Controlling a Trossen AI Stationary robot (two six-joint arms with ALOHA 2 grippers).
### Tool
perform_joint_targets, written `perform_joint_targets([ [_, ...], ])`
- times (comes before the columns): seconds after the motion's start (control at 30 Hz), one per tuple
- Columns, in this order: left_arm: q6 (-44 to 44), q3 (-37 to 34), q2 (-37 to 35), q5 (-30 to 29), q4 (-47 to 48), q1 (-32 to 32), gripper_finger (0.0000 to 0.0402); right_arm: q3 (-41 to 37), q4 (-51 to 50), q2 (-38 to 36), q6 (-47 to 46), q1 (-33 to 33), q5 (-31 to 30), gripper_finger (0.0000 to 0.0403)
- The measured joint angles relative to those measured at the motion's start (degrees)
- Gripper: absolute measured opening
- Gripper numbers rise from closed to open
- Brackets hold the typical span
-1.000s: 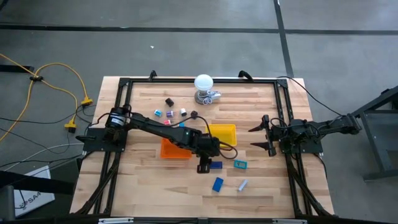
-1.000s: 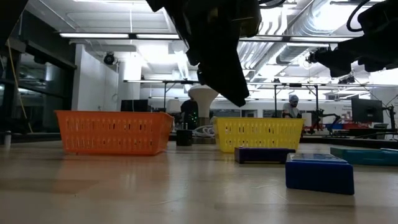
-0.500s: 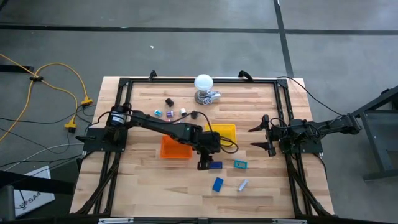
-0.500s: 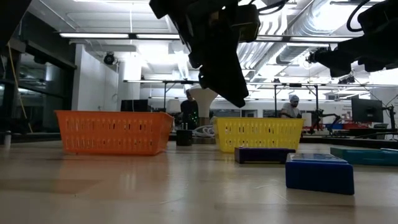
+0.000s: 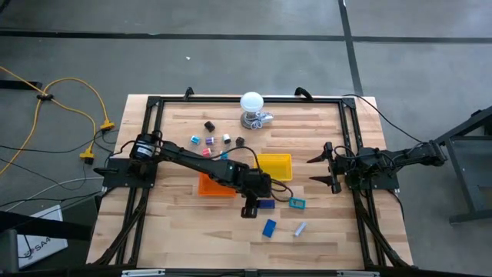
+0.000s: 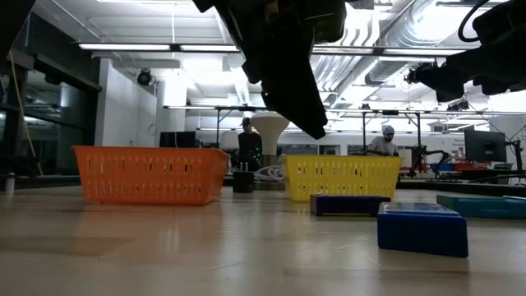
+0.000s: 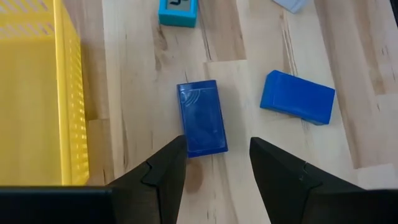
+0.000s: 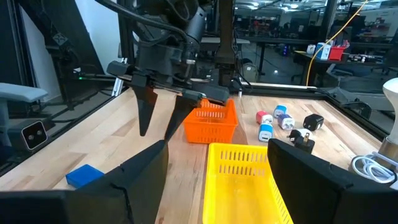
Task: Pick & Place Office items
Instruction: Put the top blue digital clock into the yellow bin
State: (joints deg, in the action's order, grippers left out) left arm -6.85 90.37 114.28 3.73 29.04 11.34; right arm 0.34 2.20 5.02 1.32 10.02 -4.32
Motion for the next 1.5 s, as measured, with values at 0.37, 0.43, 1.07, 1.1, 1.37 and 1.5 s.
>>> perform_joint_targets([
  [0.37,0.0,0.0,0.0,-0.1,0.04,0.15,0.0172,-0.01,0.0,0.0,-0.02,0.0,0.0,0.0263],
  [0.43,0.01,0.0,0.0,-0.11,0.07,0.15,0.0172,0.0,0.0,0.0,-0.02,0.0,0.0,0.0263],
  [1.07,-0.55,-0.11,1.28,-0.46,-0.94,0.15,0.0172,0.0,-0.02,-0.02,-0.01,0.0,0.0,0.0263],
  [1.1,-0.55,-0.05,1.63,-0.42,-1.88,0.15,0.0172,-0.02,0.0,-0.02,-0.02,-0.02,0.0,0.0263],
  [1.37,-0.85,-0.24,2.84,1.75,-1.79,0.15,0.0192,0.0,0.02,0.0,-0.02,0.0,0.02,0.0263],
  [1.5,-1.73,-0.11,3.33,2.01,-2.51,0.15,0.0221,0.0,0.02,0.0,-0.01,-0.01,-0.02,0.0263],
])
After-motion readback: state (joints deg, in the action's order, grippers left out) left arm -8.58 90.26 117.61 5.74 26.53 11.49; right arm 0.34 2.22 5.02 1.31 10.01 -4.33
